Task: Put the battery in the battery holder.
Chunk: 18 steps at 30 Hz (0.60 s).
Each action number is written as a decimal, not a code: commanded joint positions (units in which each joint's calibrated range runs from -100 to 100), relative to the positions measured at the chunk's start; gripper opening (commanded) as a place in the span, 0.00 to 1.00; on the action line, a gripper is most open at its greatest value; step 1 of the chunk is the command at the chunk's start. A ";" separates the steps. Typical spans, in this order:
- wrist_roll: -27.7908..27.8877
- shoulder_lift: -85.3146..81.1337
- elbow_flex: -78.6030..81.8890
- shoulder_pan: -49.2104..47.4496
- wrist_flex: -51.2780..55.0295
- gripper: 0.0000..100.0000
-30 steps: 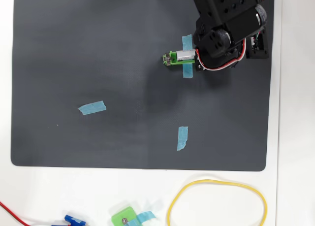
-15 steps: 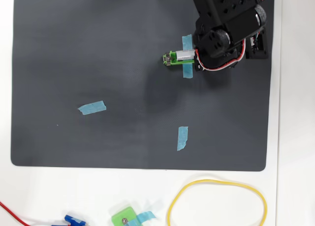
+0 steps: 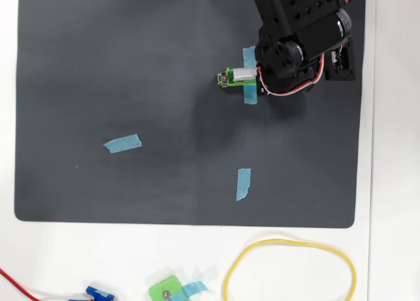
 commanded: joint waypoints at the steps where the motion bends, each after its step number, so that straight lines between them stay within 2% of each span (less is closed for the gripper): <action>1: -0.23 -0.22 -1.76 1.04 -0.51 0.00; 14: -0.23 -0.30 -1.76 0.94 -0.51 0.00; 18: -0.23 -0.56 -1.67 0.83 -0.51 0.06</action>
